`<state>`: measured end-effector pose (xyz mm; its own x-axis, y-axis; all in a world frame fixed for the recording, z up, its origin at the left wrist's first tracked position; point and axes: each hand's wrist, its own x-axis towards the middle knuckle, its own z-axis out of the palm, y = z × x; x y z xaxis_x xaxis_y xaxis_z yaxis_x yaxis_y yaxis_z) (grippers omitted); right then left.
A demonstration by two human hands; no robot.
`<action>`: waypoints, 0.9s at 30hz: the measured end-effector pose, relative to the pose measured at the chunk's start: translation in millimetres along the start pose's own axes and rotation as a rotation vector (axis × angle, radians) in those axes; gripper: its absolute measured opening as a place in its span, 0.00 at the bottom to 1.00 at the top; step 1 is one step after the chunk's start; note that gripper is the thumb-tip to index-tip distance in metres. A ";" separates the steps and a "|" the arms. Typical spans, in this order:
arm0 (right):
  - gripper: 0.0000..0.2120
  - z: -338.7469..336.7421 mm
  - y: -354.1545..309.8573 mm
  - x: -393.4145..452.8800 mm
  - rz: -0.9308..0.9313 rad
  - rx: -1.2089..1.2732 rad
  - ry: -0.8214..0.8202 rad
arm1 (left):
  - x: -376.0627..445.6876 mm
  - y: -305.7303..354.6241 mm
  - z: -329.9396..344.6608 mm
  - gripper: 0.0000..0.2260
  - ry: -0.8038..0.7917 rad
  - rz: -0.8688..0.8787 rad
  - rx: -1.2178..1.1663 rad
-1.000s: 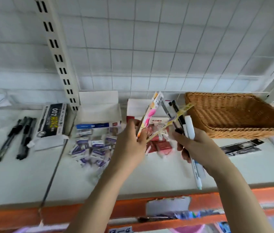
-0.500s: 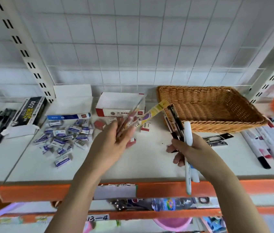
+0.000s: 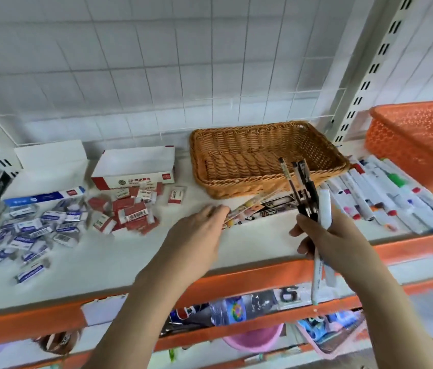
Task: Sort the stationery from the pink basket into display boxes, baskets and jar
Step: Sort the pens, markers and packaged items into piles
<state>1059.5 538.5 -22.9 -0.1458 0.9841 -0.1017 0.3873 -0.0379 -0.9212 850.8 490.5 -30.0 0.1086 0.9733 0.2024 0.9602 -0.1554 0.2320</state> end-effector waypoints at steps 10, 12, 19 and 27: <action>0.09 -116.7 37.0 41.5 0.081 0.186 -0.089 | 81.7 66.4 71.2 0.36 -0.024 -0.048 0.291; 0.07 -128.8 43.9 49.3 0.134 0.268 -0.131 | 82.5 72.6 74.7 0.44 -0.017 -0.092 0.329; 0.06 -158.5 50.5 68.2 0.073 0.156 -0.187 | 80.9 104.6 78.6 0.20 0.034 -0.202 0.188; 0.11 -172.6 43.9 68.3 -0.113 0.002 -0.444 | 108.8 177.2 67.9 0.15 0.290 -0.192 -0.498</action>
<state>1223.6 634.1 -5.5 -0.5631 0.8124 -0.1514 0.3449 0.0646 -0.9364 1050.2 580.3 -31.5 -0.1964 0.9168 0.3476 0.7124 -0.1101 0.6930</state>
